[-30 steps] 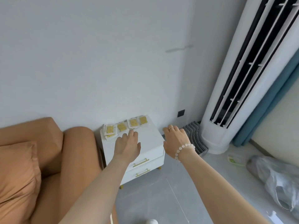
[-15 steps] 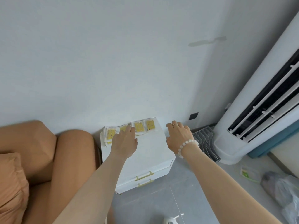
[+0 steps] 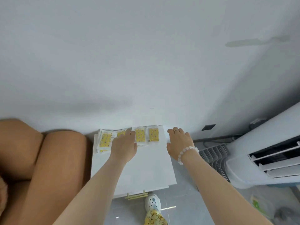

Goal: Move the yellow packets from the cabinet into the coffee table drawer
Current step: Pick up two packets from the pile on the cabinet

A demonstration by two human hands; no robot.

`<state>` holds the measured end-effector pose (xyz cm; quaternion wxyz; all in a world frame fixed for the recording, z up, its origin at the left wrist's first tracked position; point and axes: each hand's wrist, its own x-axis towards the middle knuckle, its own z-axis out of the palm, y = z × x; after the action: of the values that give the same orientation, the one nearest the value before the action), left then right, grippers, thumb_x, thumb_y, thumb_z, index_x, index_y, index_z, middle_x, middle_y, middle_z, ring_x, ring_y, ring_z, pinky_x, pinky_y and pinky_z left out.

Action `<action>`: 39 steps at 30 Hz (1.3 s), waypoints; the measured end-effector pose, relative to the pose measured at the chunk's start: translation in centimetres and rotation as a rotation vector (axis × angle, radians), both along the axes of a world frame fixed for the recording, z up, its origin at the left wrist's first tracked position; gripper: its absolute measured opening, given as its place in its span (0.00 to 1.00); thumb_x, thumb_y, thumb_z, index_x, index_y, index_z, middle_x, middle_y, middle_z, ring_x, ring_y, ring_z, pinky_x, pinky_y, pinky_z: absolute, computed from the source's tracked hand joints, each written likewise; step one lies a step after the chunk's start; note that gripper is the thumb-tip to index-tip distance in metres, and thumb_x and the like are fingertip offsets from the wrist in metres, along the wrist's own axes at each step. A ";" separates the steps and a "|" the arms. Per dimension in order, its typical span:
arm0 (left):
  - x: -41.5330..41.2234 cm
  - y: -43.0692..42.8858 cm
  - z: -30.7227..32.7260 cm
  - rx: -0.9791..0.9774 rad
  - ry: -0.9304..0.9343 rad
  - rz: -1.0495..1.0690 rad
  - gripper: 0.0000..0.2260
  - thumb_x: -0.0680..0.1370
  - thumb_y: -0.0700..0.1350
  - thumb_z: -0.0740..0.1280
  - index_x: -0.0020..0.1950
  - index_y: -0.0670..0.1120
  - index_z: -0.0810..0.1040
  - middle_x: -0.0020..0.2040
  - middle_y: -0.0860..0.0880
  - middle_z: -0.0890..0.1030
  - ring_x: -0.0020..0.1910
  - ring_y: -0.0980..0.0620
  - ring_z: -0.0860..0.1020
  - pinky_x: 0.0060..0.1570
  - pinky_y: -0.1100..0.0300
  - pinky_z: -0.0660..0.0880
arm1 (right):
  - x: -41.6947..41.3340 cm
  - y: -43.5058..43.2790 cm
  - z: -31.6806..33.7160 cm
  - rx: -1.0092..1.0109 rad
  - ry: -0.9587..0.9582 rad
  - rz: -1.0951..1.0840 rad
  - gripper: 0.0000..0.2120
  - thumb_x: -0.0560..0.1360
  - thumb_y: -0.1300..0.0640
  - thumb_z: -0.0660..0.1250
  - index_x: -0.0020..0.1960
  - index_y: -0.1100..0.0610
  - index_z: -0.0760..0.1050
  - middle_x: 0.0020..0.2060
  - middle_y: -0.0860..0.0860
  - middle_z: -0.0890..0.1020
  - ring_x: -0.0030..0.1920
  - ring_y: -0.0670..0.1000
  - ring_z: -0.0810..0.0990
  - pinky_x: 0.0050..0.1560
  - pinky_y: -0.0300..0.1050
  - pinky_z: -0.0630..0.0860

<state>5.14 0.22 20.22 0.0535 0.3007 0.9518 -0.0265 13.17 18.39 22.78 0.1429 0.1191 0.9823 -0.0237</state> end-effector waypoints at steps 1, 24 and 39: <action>-0.8 0.6 -0.1 0.009 0.007 0.000 0.15 0.67 0.48 0.76 0.48 0.42 0.77 0.42 0.47 0.77 0.30 0.47 0.76 0.25 0.61 0.55 | -0.9 0.8 -0.7 -0.017 -0.022 -0.001 0.18 0.79 0.54 0.55 0.67 0.58 0.63 0.62 0.52 0.69 0.61 0.52 0.69 0.59 0.45 0.66; -7.4 0.6 -26.1 0.032 -0.260 0.018 0.17 0.50 0.43 0.80 0.31 0.46 0.75 0.29 0.50 0.71 0.18 0.50 0.61 0.25 0.64 0.39 | -15.6 4.0 -27.5 -0.560 -0.037 -1.012 0.35 0.69 0.34 0.66 0.66 0.57 0.68 0.61 0.55 0.75 0.51 0.56 0.79 0.36 0.44 0.70; -7.1 1.1 -28.4 0.158 -0.436 0.322 0.16 0.81 0.55 0.53 0.67 0.52 0.65 0.62 0.58 0.69 0.51 0.56 0.77 0.39 0.66 0.64 | -18.6 2.3 -32.2 -0.429 -0.098 -1.099 0.25 0.70 0.39 0.69 0.58 0.54 0.73 0.47 0.53 0.83 0.48 0.55 0.82 0.58 0.49 0.70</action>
<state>-1.96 1.32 -8.23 0.2371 0.1474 0.9525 0.1218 -5.39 20.69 -9.46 0.1759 0.5797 0.7421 -0.2869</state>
